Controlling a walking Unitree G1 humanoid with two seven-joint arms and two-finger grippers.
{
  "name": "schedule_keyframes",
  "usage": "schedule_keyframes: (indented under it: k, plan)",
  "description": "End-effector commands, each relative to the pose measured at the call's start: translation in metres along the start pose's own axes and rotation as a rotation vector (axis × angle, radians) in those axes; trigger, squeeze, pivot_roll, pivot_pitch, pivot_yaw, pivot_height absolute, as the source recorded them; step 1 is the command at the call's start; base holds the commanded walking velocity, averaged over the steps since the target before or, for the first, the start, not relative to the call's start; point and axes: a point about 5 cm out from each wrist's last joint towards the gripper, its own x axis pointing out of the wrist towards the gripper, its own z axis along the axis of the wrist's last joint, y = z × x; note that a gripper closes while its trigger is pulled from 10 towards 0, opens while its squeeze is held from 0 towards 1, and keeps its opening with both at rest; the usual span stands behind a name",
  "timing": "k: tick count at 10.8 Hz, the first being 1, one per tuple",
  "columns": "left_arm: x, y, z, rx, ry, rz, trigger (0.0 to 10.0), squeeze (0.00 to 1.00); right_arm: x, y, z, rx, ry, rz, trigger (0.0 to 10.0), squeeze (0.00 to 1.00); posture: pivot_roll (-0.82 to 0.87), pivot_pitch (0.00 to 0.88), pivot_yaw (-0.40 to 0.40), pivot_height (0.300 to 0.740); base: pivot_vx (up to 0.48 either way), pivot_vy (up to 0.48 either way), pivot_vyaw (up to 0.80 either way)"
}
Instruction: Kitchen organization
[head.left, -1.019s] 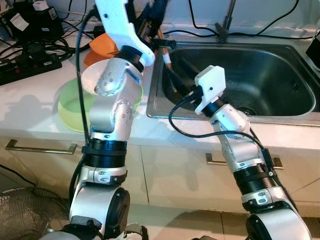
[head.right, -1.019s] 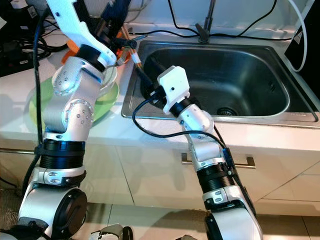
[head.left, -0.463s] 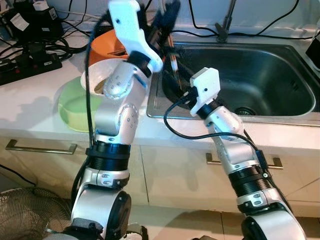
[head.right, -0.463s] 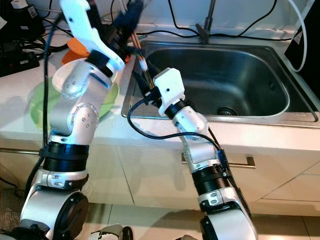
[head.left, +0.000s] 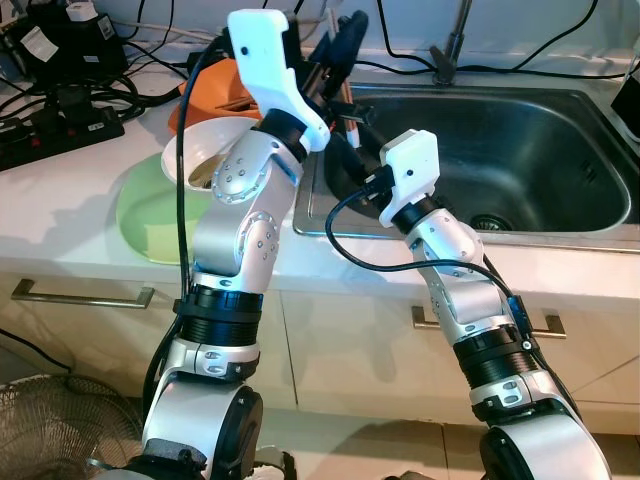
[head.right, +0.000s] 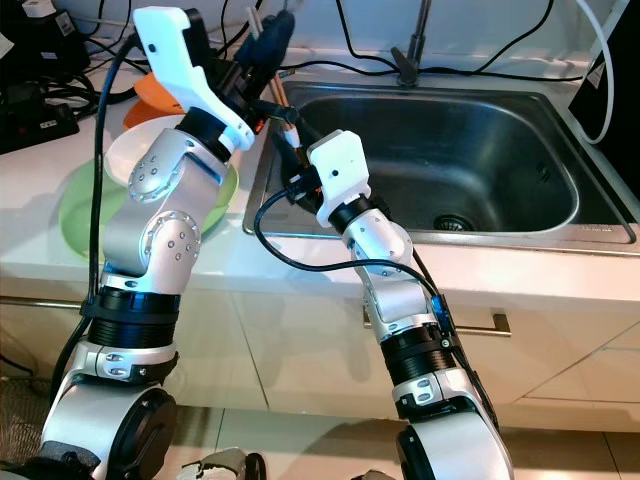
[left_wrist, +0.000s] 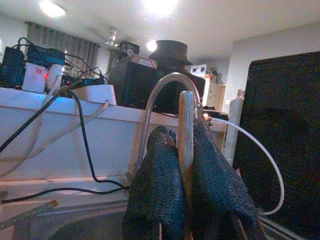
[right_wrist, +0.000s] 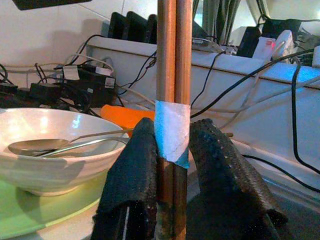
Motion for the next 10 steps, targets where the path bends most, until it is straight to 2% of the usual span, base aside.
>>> schedule_keyframes:
  k: [1,4,5,6,10]
  plan:
    - [0.001,-0.003,0.004,0.001,-0.01,-0.024,10.0,0.0,0.002,-0.003,0.001,-0.012,0.007,-0.015,0.0,0.0,0.06,0.043,0.041,0.74,0.0,0.0,0.0]
    - [0.001,-0.004,0.005,0.01,-0.01,-0.028,10.0,0.0,0.002,-0.003,0.0,-0.014,0.011,-0.015,0.0,0.0,0.07,0.047,0.04,0.74,0.0,0.0,0.0]
    - [0.001,-0.004,0.005,0.016,-0.012,-0.024,10.0,0.25,0.002,-0.004,-0.001,-0.014,0.014,-0.017,0.0,0.0,0.07,0.049,0.041,0.74,0.0,0.0,0.0]
    - [0.001,-0.003,0.005,0.016,-0.014,-0.022,10.0,1.0,0.002,-0.004,-0.001,-0.015,0.017,-0.021,0.0,0.0,0.07,0.049,0.041,0.74,0.0,0.0,0.0]
    - [0.001,-0.002,0.008,-0.017,-0.034,-0.018,10.0,1.0,0.002,-0.015,-0.007,-0.033,0.058,-0.088,0.0,0.0,0.07,0.047,0.041,0.74,0.0,0.0,0.0]
